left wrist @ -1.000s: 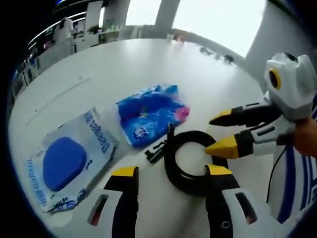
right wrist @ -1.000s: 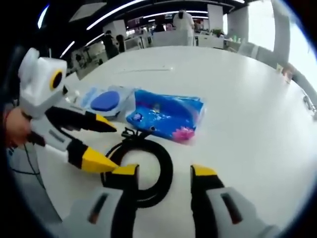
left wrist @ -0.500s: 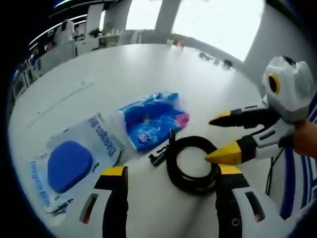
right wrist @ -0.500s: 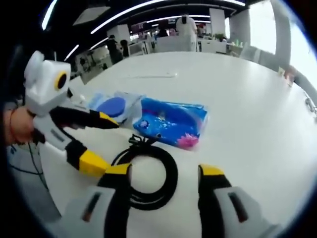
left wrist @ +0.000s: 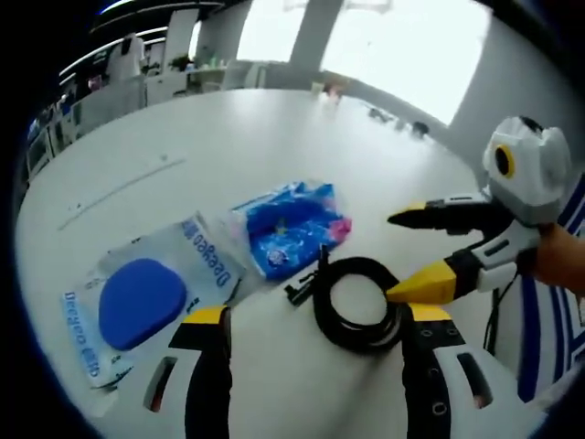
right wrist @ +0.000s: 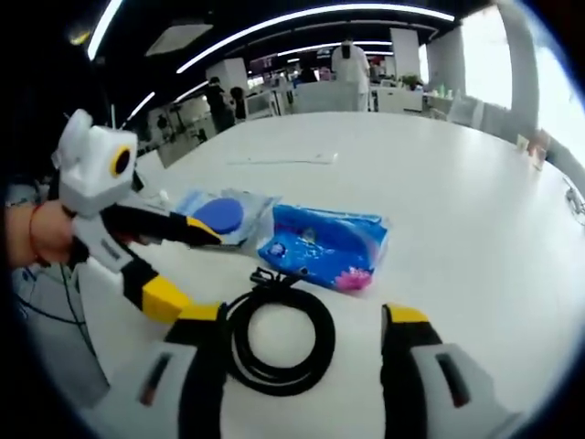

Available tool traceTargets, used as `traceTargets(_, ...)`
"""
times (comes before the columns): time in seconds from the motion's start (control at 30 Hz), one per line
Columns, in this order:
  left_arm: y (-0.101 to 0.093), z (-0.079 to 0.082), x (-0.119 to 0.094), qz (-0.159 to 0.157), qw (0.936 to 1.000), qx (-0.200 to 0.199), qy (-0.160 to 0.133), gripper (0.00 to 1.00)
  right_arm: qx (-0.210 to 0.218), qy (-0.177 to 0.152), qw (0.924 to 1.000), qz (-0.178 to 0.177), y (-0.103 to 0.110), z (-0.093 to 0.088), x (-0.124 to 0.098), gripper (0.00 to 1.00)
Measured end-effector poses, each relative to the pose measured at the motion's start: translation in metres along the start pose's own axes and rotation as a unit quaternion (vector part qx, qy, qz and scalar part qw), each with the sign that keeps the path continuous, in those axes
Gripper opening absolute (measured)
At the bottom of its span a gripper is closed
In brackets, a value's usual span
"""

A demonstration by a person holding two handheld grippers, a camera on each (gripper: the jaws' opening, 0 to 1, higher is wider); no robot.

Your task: Arrange the tabletop items into an orderly group along one side of the table until the central work area is clear of visible clutter.

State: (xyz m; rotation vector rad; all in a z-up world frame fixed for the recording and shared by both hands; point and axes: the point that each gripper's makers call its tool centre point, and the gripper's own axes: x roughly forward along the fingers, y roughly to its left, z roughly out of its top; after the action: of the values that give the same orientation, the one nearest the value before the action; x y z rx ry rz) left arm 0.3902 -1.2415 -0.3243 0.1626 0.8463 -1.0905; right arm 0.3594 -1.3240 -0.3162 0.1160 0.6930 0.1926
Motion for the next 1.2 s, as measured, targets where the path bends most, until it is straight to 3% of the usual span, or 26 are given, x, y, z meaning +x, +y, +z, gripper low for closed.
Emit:
traceTargets(0.3,-0.001,0.009,-0.019,-0.010,0.9996,0.010,-0.025,0.77,0.015,-0.033,0.9991,0.023,0.011,0.019,-0.009,0.83)
traceTargets(0.57,0.004,0.008,-0.036,-0.010,0.9994,0.011,-0.031,0.78,0.003,-0.043,0.9985,0.034,0.023,0.028,-0.014,0.93)
traceTargets(0.87,0.014,0.012,-0.068,-0.001,0.9984,0.007,-0.056,0.81,-0.007,-0.052,0.9974,0.049,0.041,0.040,-0.021,0.95)
traceTargets(1.2,0.029,0.014,-0.116,0.007,0.9953,-0.003,-0.096,0.93,-0.016,-0.067,0.9955,0.066,0.067,0.060,-0.022,0.93)
